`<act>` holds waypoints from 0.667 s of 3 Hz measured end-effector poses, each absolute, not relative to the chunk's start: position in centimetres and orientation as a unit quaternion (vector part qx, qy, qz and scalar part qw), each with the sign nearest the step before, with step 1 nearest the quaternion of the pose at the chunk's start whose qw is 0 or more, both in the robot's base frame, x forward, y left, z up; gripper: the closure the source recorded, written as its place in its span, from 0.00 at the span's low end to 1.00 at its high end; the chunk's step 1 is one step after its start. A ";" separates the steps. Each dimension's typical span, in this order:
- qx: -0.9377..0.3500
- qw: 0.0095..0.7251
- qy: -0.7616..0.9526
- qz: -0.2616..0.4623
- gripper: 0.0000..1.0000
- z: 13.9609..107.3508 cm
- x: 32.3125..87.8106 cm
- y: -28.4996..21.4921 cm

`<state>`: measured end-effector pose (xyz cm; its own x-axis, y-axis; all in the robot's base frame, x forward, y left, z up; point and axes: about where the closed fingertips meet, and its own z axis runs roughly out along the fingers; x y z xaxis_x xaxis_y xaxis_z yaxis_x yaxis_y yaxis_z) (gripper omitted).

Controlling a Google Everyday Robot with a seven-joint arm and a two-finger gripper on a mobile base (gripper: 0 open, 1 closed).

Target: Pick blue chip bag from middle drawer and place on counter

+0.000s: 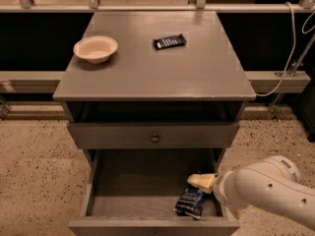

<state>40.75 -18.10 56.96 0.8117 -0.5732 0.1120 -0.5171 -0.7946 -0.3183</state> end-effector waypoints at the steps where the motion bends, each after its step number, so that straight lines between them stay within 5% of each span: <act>1: -0.939 0.150 0.290 -0.111 0.00 55.5 42.3 -18.0; 2: -0.937 0.172 0.286 -0.108 0.00 53.4 44.3 -17.5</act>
Offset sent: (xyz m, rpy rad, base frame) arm 0.0607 0.0118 -0.0638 0.1196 -0.0397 0.0289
